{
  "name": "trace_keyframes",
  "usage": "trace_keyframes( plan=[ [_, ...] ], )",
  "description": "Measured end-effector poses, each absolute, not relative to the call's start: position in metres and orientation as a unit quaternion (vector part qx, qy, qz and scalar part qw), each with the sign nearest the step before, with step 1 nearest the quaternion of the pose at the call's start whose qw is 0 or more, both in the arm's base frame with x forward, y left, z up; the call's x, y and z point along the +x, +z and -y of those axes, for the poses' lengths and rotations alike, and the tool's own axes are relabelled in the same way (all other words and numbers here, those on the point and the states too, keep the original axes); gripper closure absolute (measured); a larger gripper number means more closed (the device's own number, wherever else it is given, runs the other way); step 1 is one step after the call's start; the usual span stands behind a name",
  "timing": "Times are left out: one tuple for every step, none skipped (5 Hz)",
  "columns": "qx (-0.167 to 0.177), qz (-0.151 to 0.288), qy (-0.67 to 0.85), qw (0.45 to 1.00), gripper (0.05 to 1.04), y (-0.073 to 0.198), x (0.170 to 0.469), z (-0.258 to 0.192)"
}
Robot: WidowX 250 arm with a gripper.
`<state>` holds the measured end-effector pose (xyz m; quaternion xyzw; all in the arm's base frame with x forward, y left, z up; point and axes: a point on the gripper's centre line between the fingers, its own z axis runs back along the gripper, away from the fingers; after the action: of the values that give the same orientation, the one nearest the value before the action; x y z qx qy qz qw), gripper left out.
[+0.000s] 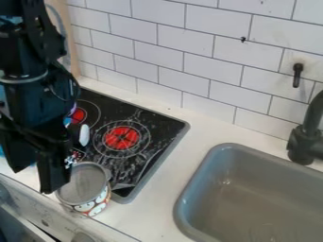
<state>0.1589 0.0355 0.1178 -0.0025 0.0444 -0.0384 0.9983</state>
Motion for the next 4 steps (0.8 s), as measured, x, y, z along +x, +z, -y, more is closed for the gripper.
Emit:
trace_keyframes(
  plan=[
    [-0.005, -0.052, -0.038, 0.998, 0.083, 0.115, 0.157, -0.034],
    [0.012, -0.059, -0.024, 0.998, 0.083, 0.104, 0.162, -0.041],
    [0.039, -0.114, -0.023, 0.992, 0.083, 0.096, 0.159, -0.045],
    [0.038, -0.155, -0.023, 0.987, 0.083, 0.086, 0.157, -0.047]
  ],
)
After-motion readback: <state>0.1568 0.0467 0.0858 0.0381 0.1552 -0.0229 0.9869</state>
